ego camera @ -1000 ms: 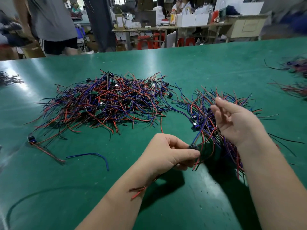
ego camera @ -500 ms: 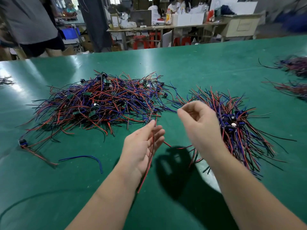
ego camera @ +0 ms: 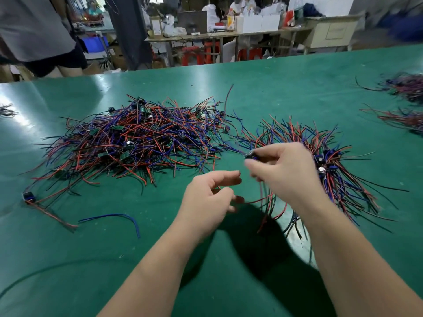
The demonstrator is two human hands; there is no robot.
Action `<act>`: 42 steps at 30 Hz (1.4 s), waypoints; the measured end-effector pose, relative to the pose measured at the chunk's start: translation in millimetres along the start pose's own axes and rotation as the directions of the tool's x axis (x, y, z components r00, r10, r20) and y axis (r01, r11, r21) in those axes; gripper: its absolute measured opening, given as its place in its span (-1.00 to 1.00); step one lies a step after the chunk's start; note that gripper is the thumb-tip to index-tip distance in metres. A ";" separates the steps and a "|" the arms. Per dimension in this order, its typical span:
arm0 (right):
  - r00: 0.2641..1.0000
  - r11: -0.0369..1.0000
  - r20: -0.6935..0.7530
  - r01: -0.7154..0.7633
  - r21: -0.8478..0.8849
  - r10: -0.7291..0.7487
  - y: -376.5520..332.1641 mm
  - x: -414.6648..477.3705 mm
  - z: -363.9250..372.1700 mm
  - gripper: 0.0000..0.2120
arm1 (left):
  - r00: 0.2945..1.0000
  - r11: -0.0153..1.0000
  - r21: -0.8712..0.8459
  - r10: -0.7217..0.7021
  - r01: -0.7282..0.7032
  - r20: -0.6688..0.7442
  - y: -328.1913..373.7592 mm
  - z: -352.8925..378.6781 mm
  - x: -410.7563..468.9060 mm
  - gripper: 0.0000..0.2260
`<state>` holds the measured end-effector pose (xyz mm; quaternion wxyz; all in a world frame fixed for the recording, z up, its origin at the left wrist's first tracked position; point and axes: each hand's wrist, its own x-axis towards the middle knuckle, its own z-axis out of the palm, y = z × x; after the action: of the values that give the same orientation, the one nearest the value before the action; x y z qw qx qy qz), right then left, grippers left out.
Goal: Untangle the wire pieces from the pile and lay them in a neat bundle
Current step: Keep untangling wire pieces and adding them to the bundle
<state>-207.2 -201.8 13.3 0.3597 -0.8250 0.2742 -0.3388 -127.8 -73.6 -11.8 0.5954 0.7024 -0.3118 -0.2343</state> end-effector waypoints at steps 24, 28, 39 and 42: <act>0.998 0.986 0.056 -0.020 -0.166 0.029 9.3 12.8 -26.5 -0.88 | 0.917 0.744 0.630 0.379 -0.223 -0.123 -17.0 -16.7 14.8 -0.93; 0.894 0.943 0.442 -0.081 0.322 -0.074 -6.5 -3.0 -1.5 -0.69 | 0.823 0.716 0.540 0.563 -0.442 -0.074 -8.5 -12.7 10.2 -0.96; 0.977 0.858 0.209 -0.072 0.509 -0.042 -25.5 20.1 -7.7 -0.88 | 0.798 0.639 0.734 0.555 -0.229 -0.234 -4.0 -48.2 18.8 -0.90; 0.999 0.834 0.021 -0.052 0.550 0.049 -32.7 57.0 -16.2 -0.89 | 0.853 0.624 0.760 0.285 0.181 -0.437 -16.4 -70.0 24.8 -0.79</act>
<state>-177.3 -228.8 67.6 0.5910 -0.6805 0.1860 -0.3912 -58.8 -41.4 -14.2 0.2993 0.9152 -0.2304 0.1404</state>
